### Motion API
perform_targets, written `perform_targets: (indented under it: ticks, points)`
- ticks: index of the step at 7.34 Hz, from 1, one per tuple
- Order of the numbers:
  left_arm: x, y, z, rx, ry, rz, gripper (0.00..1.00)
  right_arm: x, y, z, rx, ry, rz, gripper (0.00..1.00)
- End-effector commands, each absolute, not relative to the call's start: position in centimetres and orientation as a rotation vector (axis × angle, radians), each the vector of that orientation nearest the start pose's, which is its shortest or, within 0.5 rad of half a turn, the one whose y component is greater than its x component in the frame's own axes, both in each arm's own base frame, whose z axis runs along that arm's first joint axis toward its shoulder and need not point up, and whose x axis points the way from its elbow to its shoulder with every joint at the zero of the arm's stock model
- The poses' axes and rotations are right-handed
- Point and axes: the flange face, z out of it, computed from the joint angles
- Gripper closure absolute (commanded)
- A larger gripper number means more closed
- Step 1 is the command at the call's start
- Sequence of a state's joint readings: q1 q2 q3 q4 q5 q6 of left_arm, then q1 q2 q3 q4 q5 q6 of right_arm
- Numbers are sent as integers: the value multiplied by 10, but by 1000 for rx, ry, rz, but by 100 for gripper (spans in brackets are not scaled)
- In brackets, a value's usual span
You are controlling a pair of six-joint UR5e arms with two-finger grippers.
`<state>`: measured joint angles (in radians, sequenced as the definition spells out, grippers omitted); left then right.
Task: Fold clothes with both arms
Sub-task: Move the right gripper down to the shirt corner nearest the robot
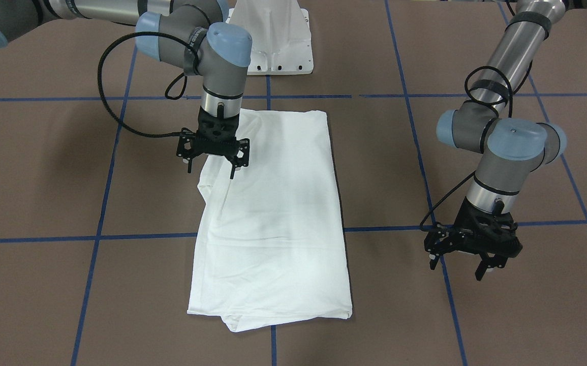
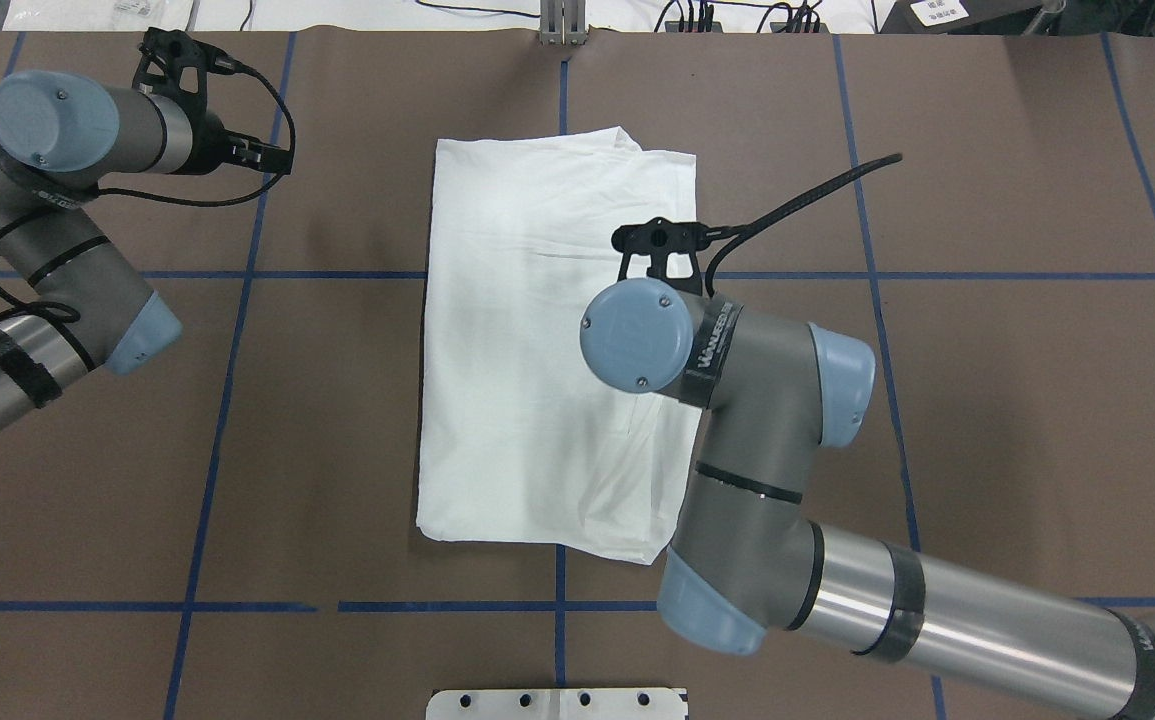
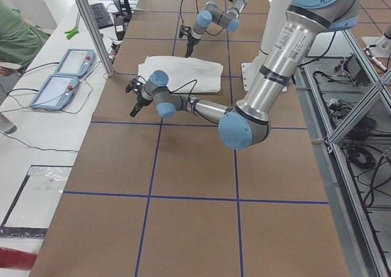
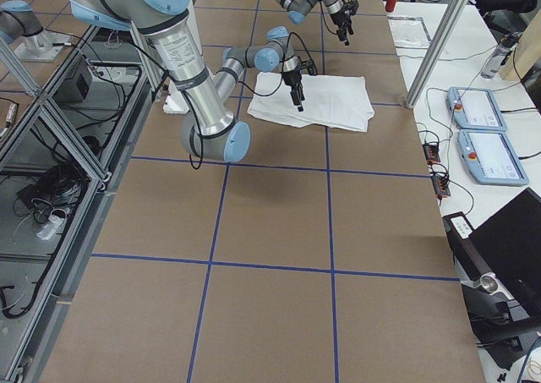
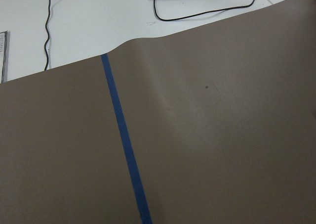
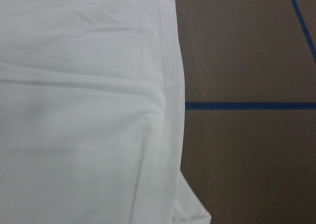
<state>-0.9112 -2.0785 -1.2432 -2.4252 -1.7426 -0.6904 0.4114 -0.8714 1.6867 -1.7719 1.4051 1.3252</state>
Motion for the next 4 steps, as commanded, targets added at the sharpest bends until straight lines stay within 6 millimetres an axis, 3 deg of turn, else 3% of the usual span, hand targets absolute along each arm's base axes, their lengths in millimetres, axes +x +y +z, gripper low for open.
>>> perform_targets:
  ticks: [1,3,4]
  points:
    - [354,-646,426,711,769,61,0,-605,-344,223,347,-535,231,0]
    - [354,-646,426,710,769,60,0,-619,-317,227,325,-512,224,0]
    - [353,-645,426,712,770,60,0,-619,-315,232,320,-485,218,0]
